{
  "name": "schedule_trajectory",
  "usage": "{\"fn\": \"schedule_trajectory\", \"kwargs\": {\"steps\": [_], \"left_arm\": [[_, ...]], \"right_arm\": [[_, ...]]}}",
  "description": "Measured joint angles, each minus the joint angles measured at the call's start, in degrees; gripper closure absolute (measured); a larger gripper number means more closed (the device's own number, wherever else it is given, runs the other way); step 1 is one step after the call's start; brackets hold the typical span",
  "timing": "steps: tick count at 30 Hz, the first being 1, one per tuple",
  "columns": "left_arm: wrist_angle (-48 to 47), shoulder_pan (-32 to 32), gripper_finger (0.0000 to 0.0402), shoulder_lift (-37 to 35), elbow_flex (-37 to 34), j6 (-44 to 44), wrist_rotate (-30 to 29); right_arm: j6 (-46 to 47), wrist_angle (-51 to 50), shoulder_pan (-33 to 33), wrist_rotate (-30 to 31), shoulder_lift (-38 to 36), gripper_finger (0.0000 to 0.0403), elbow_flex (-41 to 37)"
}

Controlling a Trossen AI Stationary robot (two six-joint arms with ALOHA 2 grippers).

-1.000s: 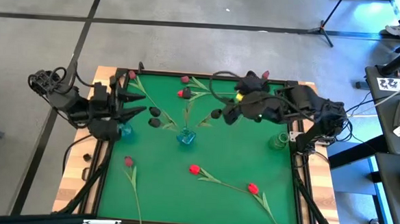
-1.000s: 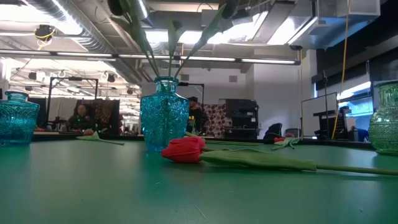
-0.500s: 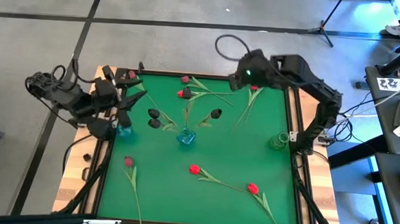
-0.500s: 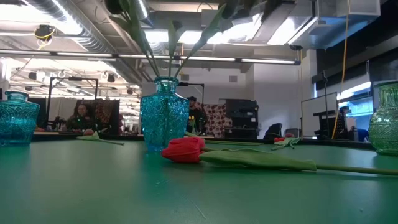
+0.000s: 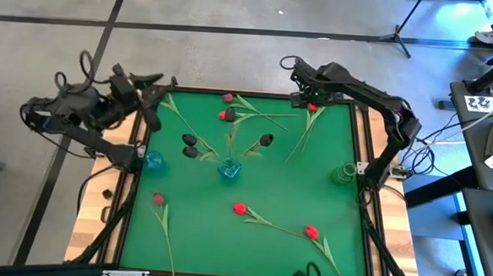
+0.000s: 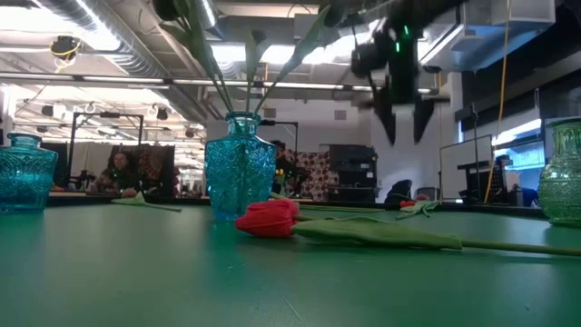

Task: Sort flowers into vase by color
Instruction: Put the top right red tulip into the green vase

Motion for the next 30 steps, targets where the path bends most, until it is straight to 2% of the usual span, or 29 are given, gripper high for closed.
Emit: {"fn": "schedule_trajectory", "kwargs": {"steps": [4,8,13,17,22,30], "left_arm": [[0.0,5.17,0.0238,-1.57,0.0,-1.68,2.88],[1.02,10.59,0.0238,-1.69,0.0,-2.49,6.51],[3.83,17.71,0.0238,-0.74,0.0,-2.0,11.72],[5.94,22.32,0.0238,0.97,0.0,-1.44,12.3],[6.03,26.51,0.0238,2.7,0.0,-1.01,13.25],[6.05,30.73,0.0238,3.33,-0.02,0.68,15.67]], "right_arm": [[-0.05,14.37,-5.64,-5.99,1.17,0.0146,-11.29],[-1.17,23.51,-9.96,-8.48,3.64,0.0146,-17.73],[-4.38,30.54,-11.01,-8.77,6.85,0.0146,-18.52],[-3.71,31.73,-10.71,-9.02,8.07,0.0159,-18.22],[-2.55,29.69,-10.59,-6.76,8.45,0.0209,-18.23],[0.62,28.5,-10.53,-6.81,8.52,0.0325,-18.27]]}}
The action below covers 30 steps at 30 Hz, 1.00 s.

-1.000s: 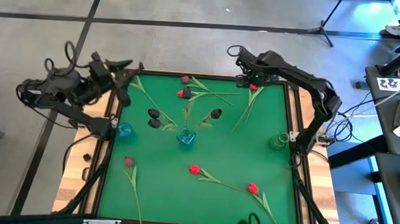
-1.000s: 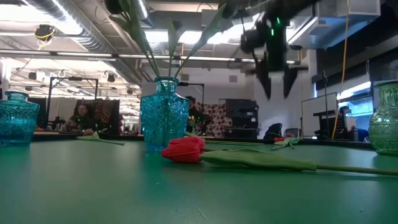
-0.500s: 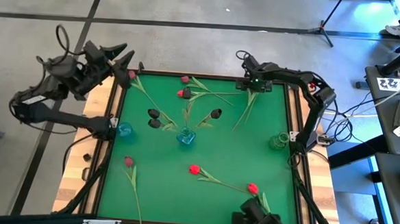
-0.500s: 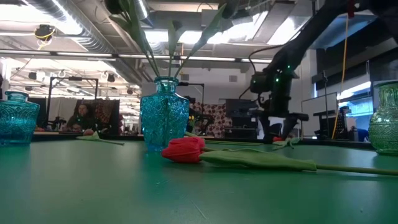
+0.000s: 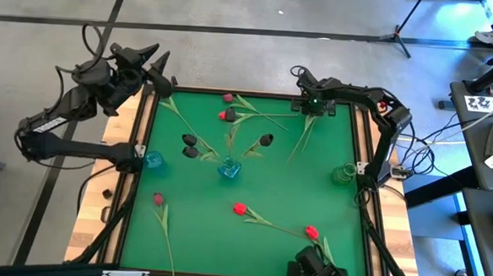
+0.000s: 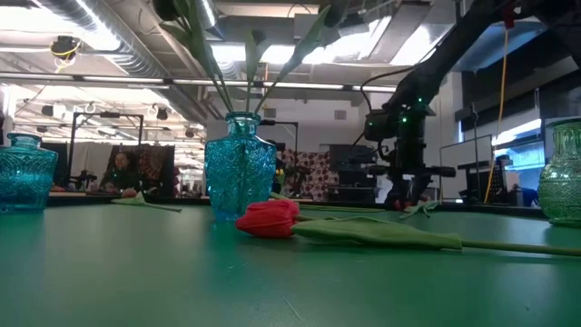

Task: Sort flowers into vase by color
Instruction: Put the top right red tulip into the green vase

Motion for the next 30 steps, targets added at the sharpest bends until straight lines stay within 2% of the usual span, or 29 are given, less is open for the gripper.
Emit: {"fn": "schedule_trajectory", "kwargs": {"steps": [5,10,16,19,21,25,30], "left_arm": [[-0.16,0.39,0.0238,-1.03,0.0,-0.97,4.86],[-1.78,0.34,0.0238,-2.81,-0.02,-3.73,13.01],[-3.07,0.33,0.0238,-6.11,-0.02,-7.41,30.33],[-3.07,0.33,0.0238,-7.37,-0.02,-8.55,38.66],[-3.1,0.33,0.0238,-8.05,-0.02,-8.55,41.93],[-3.1,0.31,0.0238,-9.26,-0.02,-8.57,42.45],[-3.09,0.31,0.0238,-10.47,-0.02,-8.35,41.2]], "right_arm": [[-0.69,1.37,0.0,-0.12,0.0,0.0388,0.0],[-1.86,5.88,2.97,-1.22,-3.47,0.0393,-0.04],[-4.96,10.89,10.51,4.08,-15.86,0.0397,0.0],[-10.47,12.39,15.69,6.06,-24.23,0.04,0.0],[-14.81,13.32,20.07,6.1,-29.94,0.04,0.0],[-20.83,12.9,29.82,6.46,-40.41,0.0399,0.07],[-21.18,7.67,40.34,15.34,-50.39,0.04,0.07]]}}
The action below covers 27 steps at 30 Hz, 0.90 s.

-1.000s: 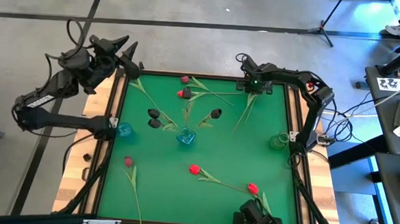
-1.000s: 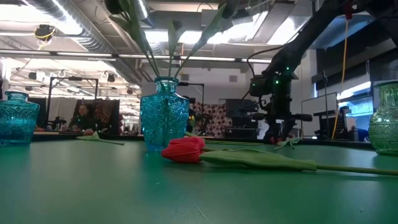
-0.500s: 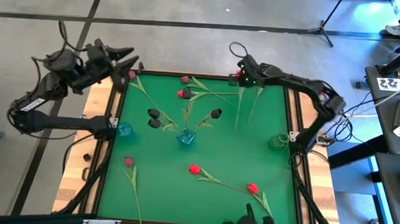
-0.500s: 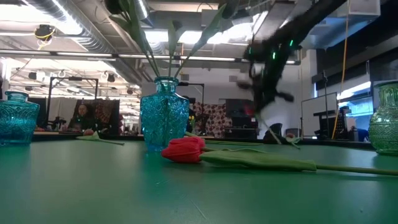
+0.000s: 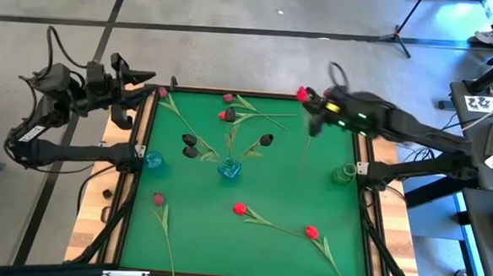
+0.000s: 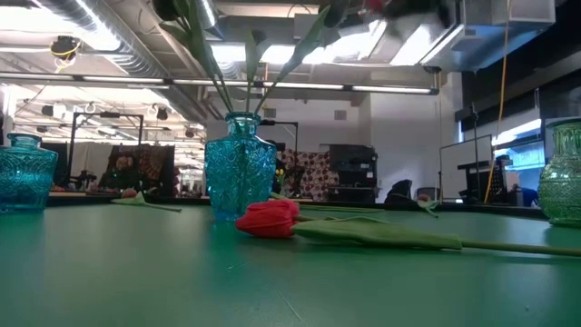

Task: Sort flowers into vase by color
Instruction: Put the top right red tulip into the green vase

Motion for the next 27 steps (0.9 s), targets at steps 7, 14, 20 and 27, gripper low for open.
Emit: {"fn": "schedule_trajectory", "kwargs": {"steps": [7,14,20,27], "left_arm": [[-0.11,0.01,0.0238,-1.06,0.0,-3.74,-0.11],[0.02,0.01,0.0238,-0.62,0.0,-7.5,12.0],[-0.01,0.0,0.0238,0.74,0.0,-5.05,21.51],[-0.95,-0.92,0.0238,2.39,0.0,-8.31,28.85]], "right_arm": [[-1.17,-7.88,7.32,8.2,-9.52,0.0401,0.0],[-4.53,-13.19,7.29,11.59,-17.34,0.0401,-0.02],[-9.39,-13.55,7.28,9.15,-24.09,0.0402,-0.02],[-17.45,-18.9,7.26,6.99,-31.1,0.0402,-0.09]]}}
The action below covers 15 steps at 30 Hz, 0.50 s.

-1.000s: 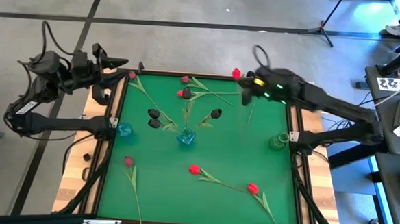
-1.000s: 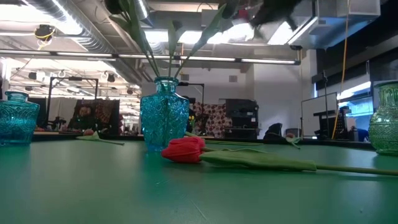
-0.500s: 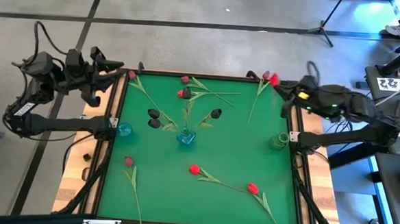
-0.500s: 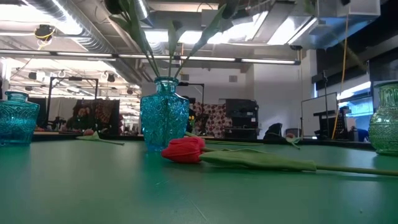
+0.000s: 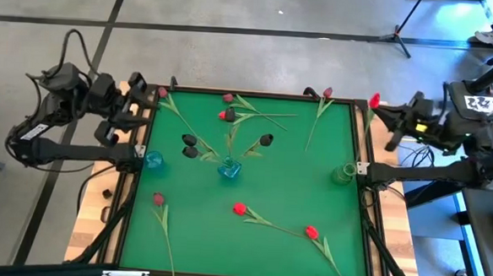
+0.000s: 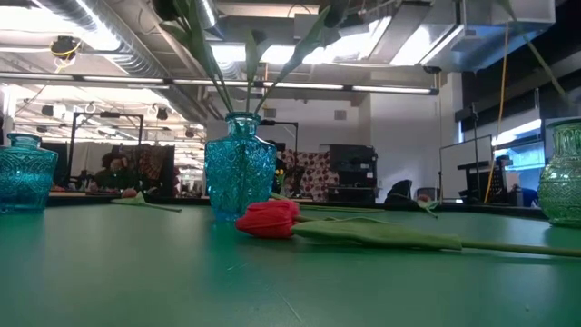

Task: Sort flowers into vase by color
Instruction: Put the top right red tulip into the green vase

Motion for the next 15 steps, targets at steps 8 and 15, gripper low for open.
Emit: {"fn": "schedule_trajectory", "kwargs": {"steps": [8,15], "left_arm": [[1.39,-2.4,0.0238,3.76,0.0,-0.51,2.85],[2.97,-2.4,0.0238,4.62,0.0,-0.45,2.85]], "right_arm": [[0.34,2.76,-0.02,-5.52,-4.9,0.0402,-6.23],[-0.81,7.11,-0.02,-6.08,-5.87,0.0402,-13.11]]}}
